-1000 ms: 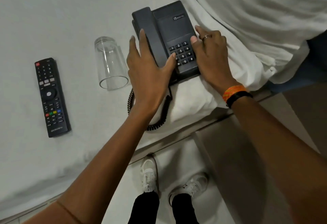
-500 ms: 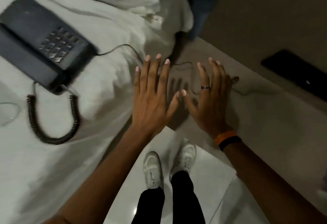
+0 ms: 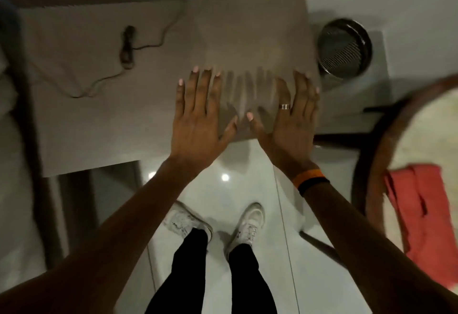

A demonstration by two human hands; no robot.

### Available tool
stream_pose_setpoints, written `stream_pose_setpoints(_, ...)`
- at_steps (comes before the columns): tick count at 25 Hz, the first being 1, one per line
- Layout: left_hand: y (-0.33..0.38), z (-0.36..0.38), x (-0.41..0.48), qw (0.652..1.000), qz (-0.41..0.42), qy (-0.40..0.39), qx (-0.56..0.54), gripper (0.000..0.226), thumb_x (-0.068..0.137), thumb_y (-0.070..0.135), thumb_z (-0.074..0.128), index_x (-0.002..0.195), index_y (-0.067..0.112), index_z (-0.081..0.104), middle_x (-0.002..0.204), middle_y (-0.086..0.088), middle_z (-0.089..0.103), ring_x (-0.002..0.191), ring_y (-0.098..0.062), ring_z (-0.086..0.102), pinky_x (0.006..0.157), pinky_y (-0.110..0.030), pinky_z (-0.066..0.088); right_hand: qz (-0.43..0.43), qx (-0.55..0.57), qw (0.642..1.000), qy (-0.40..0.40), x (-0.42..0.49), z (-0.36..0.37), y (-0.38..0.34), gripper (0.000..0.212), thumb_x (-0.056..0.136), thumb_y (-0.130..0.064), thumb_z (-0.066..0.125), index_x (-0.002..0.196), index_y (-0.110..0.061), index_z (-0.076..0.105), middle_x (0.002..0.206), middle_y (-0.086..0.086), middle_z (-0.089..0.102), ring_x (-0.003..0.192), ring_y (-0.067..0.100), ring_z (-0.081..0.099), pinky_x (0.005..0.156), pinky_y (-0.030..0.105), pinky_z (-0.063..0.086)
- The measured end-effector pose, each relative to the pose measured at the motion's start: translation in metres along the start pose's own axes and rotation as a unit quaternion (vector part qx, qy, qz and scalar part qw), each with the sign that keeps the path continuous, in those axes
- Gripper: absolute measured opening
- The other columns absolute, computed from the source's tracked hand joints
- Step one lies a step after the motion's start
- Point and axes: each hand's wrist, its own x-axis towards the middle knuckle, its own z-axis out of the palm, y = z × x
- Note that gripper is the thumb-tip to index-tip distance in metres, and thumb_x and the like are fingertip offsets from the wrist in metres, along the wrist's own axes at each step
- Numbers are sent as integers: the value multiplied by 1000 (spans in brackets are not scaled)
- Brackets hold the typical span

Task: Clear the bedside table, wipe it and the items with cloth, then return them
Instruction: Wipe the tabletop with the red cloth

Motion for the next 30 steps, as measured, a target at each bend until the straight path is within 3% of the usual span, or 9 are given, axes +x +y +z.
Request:
stream_pose_setpoints(4,118,17,14,993,109,-7,-38,88,98,70,32,159,7,20,166,-19,21,156,-36,15,125,-56,17,106,-9,993,44,-50,-44,94,90,89,-75,44,156,-15,33,166,18,21,157,35,14,127,55,13)
stream_pose_setpoints(7,210,25,13,977,208,-29,-37,87,98,69,27,160,9,15,167,-19,18,155,-38,15,126,-57,14,196,-30,977,75,-103,-78,164,83,92,-69,46,155,-17,34,165,15,24,157,33,15,125,57,16)
stream_pose_setpoints(11,288,36,0,937,332,-59,-93,86,94,51,49,159,5,16,166,-19,21,156,-36,16,124,-57,20,218,1,973,78,-166,-105,227,67,96,-54,51,151,-16,41,160,9,34,156,27,19,124,53,22)
stream_pose_setpoints(16,340,55,-12,856,487,-153,-86,69,100,42,47,158,10,27,164,-12,32,153,-28,27,126,-44,21,177,70,982,11,-233,-108,264,56,101,-37,44,152,-15,41,162,10,35,153,26,28,122,50,29)
stream_pose_setpoints(18,344,61,-13,855,489,-153,-81,58,101,41,50,151,11,45,156,-9,46,147,-26,39,123,-43,28,174,74,981,29,-236,-101,263,51,103,-31,44,150,-12,45,158,13,40,146,28,38,118,49,35)
stream_pose_setpoints(21,343,63,-15,866,481,-88,-103,39,96,32,60,128,11,67,134,-8,66,127,-26,60,109,-41,47,179,75,978,70,-227,-96,258,41,103,-22,48,141,-10,54,146,11,48,130,30,48,108,46,42)
stream_pose_setpoints(25,344,51,-18,884,446,-37,-135,23,92,13,58,108,10,75,108,-6,75,105,-25,70,93,-38,54,198,116,970,76,-217,-101,248,36,97,-3,55,134,-1,58,135,15,51,121,34,51,98,48,49)
stream_pose_setpoints(27,324,43,-15,894,406,-28,-189,23,90,4,54,100,6,75,96,-10,75,95,-30,70,88,-42,55,188,123,972,69,-200,-99,234,35,99,-6,53,132,1,59,132,17,53,120,34,51,98,46,49)
stream_pose_setpoints(30,245,29,-11,915,317,13,-249,18,89,-4,62,101,-1,74,96,-18,73,93,-36,70,90,-44,55,111,156,979,70,-150,-80,178,33,97,-9,56,129,-1,61,130,10,52,116,31,52,96,45,48)
